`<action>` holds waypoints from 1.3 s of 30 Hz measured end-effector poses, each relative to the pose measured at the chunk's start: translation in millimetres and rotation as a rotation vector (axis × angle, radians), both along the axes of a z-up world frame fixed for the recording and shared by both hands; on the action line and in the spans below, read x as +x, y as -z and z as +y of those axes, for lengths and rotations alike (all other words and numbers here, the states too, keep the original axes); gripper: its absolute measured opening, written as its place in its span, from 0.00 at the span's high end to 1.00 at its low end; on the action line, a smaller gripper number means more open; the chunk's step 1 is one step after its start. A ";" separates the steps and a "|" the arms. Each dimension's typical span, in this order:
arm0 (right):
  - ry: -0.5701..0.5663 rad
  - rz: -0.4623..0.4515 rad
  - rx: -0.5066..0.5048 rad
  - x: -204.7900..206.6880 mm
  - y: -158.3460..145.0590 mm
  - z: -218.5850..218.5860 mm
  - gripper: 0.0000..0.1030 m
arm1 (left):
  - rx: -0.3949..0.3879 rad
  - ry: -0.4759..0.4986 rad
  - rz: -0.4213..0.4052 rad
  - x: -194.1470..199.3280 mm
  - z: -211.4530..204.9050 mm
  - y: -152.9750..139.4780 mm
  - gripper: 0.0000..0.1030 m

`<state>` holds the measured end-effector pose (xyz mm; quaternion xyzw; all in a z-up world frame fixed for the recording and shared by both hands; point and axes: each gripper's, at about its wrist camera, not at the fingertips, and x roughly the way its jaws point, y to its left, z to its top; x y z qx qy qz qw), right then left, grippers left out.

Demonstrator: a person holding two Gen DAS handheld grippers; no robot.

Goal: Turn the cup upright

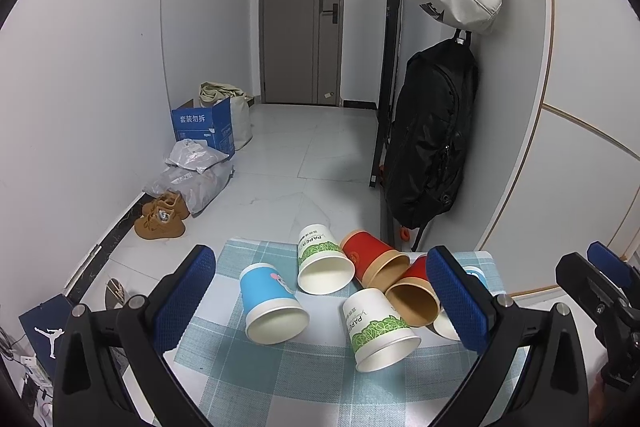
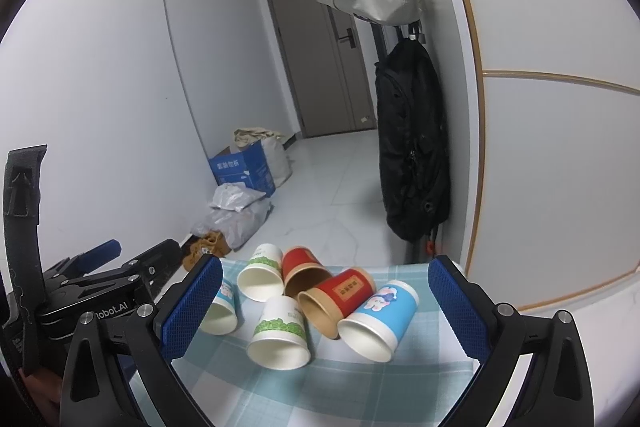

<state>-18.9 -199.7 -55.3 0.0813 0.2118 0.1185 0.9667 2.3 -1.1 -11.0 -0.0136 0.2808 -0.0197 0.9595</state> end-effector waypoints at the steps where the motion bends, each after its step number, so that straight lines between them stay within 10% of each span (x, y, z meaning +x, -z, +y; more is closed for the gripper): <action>1: 0.000 0.001 0.001 0.3 0.0 -0.5 0.00 | -0.001 0.000 0.001 -0.1 0.0 0.2 0.01; 17: 0.056 0.054 0.011 6.3 -0.2 -17.0 0.00 | -0.084 0.101 0.112 7.6 -4.4 10.8 0.01; 28: 0.128 0.074 0.013 10.8 -10.4 -44.9 0.00 | -0.459 0.214 0.560 26.4 -8.4 86.7 0.12; 39: 0.139 0.113 0.088 19.5 -9.9 -64.0 0.00 | -0.688 0.091 0.672 48.4 -11.2 114.2 0.27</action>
